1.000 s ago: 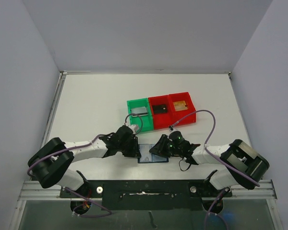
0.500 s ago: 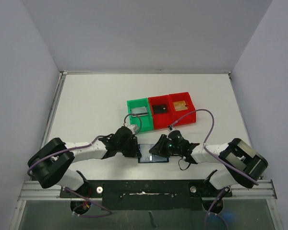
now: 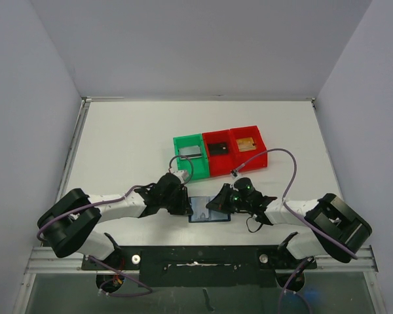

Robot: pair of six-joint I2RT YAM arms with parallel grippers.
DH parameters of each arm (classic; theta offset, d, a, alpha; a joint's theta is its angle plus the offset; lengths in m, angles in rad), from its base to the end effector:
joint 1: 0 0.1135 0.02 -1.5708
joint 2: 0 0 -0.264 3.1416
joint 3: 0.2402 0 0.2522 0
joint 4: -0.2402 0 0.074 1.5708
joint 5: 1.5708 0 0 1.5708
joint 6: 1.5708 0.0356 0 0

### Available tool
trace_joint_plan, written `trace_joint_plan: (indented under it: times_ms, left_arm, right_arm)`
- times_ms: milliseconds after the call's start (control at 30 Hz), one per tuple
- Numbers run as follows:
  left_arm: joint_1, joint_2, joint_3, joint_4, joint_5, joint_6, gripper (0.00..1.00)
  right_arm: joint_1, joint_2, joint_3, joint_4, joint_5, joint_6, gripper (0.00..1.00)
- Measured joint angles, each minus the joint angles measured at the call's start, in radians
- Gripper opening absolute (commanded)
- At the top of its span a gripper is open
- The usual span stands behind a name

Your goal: Take the credit cards out of the card holder

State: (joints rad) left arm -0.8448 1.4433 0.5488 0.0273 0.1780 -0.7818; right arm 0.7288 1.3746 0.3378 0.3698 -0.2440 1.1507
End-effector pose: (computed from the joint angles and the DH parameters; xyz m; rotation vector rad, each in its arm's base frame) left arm 0.1660 -0.1964 0.1387 0.1702 2.6451 -0.8690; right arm 0.1660 0.1597 0.1250 0.3842 2.5162 1.1796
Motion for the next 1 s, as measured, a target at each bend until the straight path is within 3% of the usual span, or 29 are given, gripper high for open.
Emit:
trace_joint_plan:
  times_ms: [533, 1000]
  left_arm:
    - [-0.005, -0.005, 0.000, -0.002, -0.019, 0.000, 0.09]
    - [-0.005, -0.018, 0.000, -0.017, -0.040, 0.001, 0.12]
  right_arm:
    - [-0.148, -0.022, -0.051, 0.027, -0.183, -0.105, 0.00]
    - [-0.160, -0.101, -0.082, -0.012, -0.180, -0.139, 0.01]
